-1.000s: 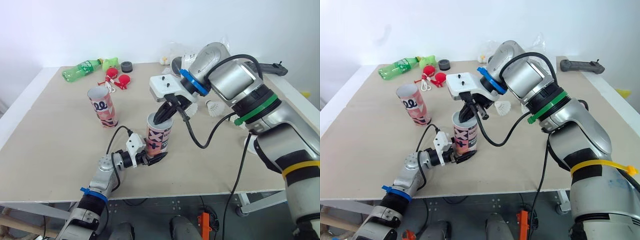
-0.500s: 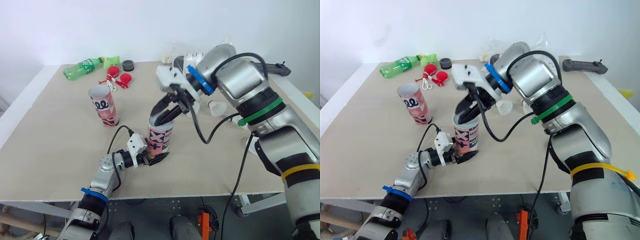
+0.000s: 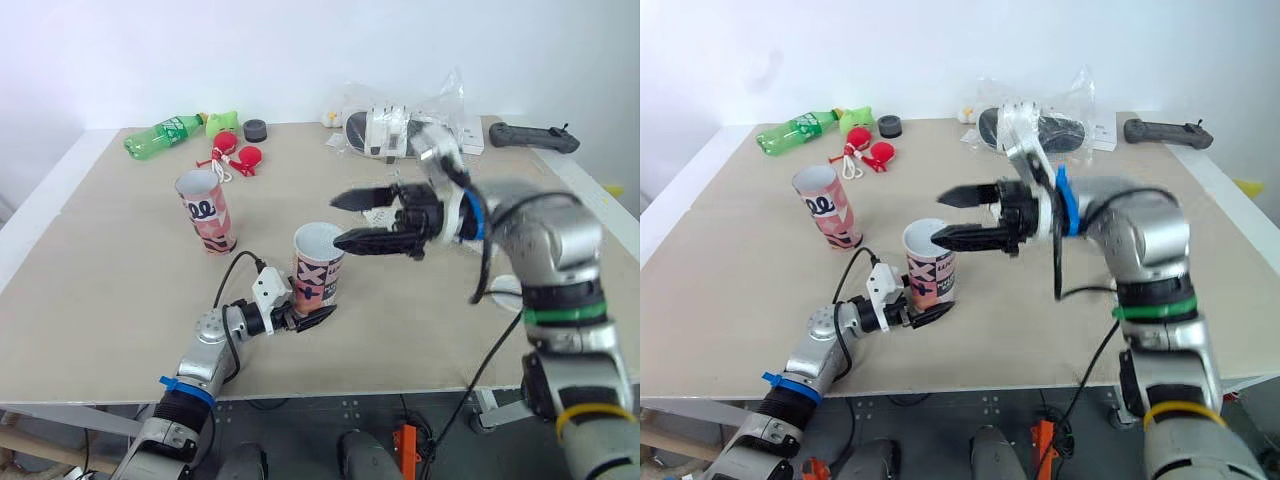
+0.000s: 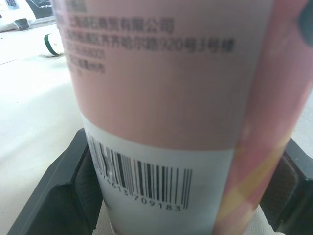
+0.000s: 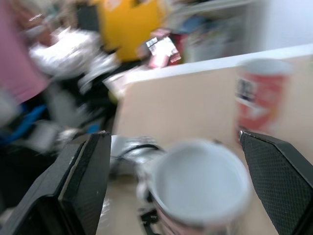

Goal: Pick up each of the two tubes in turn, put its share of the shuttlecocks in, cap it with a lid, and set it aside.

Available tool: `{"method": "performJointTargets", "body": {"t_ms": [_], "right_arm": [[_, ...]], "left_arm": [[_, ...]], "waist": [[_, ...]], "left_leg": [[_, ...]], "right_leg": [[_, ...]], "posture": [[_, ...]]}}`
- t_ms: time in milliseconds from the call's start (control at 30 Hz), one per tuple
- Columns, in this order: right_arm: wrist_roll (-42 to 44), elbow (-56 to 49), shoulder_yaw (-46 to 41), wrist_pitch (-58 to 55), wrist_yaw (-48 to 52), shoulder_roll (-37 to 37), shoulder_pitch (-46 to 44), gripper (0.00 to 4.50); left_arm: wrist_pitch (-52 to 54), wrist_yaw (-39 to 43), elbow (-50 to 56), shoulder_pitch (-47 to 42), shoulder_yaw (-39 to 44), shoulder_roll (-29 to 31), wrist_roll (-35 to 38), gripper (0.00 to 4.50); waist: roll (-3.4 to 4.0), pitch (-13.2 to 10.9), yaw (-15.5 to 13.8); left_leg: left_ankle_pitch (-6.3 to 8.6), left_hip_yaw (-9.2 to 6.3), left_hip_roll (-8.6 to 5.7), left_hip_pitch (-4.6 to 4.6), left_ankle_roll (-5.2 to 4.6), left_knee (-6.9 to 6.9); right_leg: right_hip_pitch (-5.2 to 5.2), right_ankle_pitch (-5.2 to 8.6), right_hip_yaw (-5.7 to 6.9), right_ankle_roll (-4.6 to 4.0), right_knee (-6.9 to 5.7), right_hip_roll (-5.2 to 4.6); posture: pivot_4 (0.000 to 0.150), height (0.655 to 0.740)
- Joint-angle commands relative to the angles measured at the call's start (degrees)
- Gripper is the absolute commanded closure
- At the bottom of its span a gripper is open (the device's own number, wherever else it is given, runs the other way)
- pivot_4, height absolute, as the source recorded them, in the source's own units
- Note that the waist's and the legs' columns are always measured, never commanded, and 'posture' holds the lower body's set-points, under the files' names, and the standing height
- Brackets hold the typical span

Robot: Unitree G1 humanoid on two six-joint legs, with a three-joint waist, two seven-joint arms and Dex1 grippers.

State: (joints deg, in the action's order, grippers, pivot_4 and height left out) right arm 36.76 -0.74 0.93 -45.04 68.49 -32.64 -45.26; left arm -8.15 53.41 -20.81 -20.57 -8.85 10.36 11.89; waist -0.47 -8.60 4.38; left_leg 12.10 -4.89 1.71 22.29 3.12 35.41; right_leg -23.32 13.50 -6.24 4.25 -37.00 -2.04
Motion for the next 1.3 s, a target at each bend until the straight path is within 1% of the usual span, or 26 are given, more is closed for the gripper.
{"method": "performJointTargets", "body": {"t_ms": [33, 200, 267, 300, 567, 767, 900, 1033, 1300], "right_arm": [[-0.4, -2.5, -5.3, 6.6, -4.7, 1.6, 3.5, 0.03], [-0.4, -2.7, -6.3, 9.5, -5.5, 1.5, 8.8, 0.03], [0.0, -3.6, -6.1, 9.5, -5.3, 1.1, 11.0, 0.00], [-0.3, -4.2, -5.6, 9.9, -5.0, 0.9, 12.0, 0.00], [-4.8, -7.5, -0.4, 14.7, -4.1, -0.5, 17.2, 0.00], [-9.9, -7.2, 4.3, 21.6, -3.5, 0.1, 21.5, 0.00], [-11.9, -5.6, 5.5, 24.8, -4.2, 1.5, 23.0, 0.00], [-14.0, -2.9, 6.7, 28.1, -5.3, 3.8, 23.5, 0.00], [-17.6, 3.5, 9.6, 33.5, -6.0, 8.2, 23.2, 0.00]], "left_arm": [[2.7, 0.7, -2.5, 2.3, -0.1, 1.2, 0.1, 0.84], [3.0, 1.0, -2.1, 2.6, 0.1, 1.5, 0.4, 0.84], [2.9, 1.0, -2.2, 2.8, 0.2, 1.6, 0.2, 0.13], [2.9, 1.0, -2.2, 2.9, 0.2, 1.7, 0.2, 0.05], [3.2, 1.1, -1.0, 3.5, 0.3, 2.8, 0.4, 0.05], [4.6, 2.1, 2.2, 5.4, 1.0, 5.7, 1.3, 0.05], [5.9, 3.0, 5.3, 7.0, 1.6, 8.1, 2.8, 0.05], [7.2, 3.5, 7.8, 8.8, 2.2, 10.5, 3.9, 0.05], [8.7, 3.2, 10.8, 11.9, 4.9, 14.5, 5.4, 0.05]], "waist": [[0.00, 0.0, 0.1], [-0.05, 0.0, 0.2], [-0.12, -0.1, 0.1], [-0.12, -0.1, 0.1], [-0.23, -0.2, 0.4], [-0.40, -0.3, 0.6], [-0.48, -0.3, 0.7], [-0.65, -0.4, 0.8], [-0.69, -0.5, 0.9]], "left_leg": [[0.00, 0.02, 0.00, 0.00, 0.00, 0.00], [0.00, 0.03, 0.00, -0.01, 0.00, 0.00], [0.02, 0.01, 0.04, -0.01, -0.03, -0.02], [0.02, 0.01, 0.04, -0.01, -0.04, -0.02], [0.08, 0.03, 0.06, -0.07, -0.09, -0.02], [0.10, 0.04, 0.07, -0.07, -0.07, -0.04], [0.10, 0.03, 0.10, -0.09, -0.07, -0.06], [0.10, 0.03, 0.12, -0.10, -0.07, -0.06], [0.11, 0.04, 0.15, -0.11, -0.06, -0.08]], "right_leg": [[-0.01, 0.00, -0.02, 0.01, 0.00, 0.00], [-0.01, 0.00, -0.05, 0.00, 0.01, 0.01], [0.00, 0.04, -0.02, -0.06, 0.01, 0.05], [0.00, 0.04, -0.02, -0.06, 0.01, 0.05], [0.00, 0.16, -0.05, -0.18, 0.01, 0.08], [-0.01, 0.19, -0.05, -0.22, 0.01, 0.08], [-0.01, 0.16, -0.05, -0.17, 0.01, 0.10], [0.00, 0.24, -0.05, -0.32, 0.01, 0.11], [-0.01, 0.24, -0.05, -0.32, 0.01, 0.12]], "posture": [[0.150, 0.7400], [0.150, 0.7400], [0.150, 0.7400], [0.150, 0.7400], [0.150, 0.7400], [0.150, 0.7400], [0.150, 0.7400], [0.150, 0.7400], [0.150, 0.7400]]}}
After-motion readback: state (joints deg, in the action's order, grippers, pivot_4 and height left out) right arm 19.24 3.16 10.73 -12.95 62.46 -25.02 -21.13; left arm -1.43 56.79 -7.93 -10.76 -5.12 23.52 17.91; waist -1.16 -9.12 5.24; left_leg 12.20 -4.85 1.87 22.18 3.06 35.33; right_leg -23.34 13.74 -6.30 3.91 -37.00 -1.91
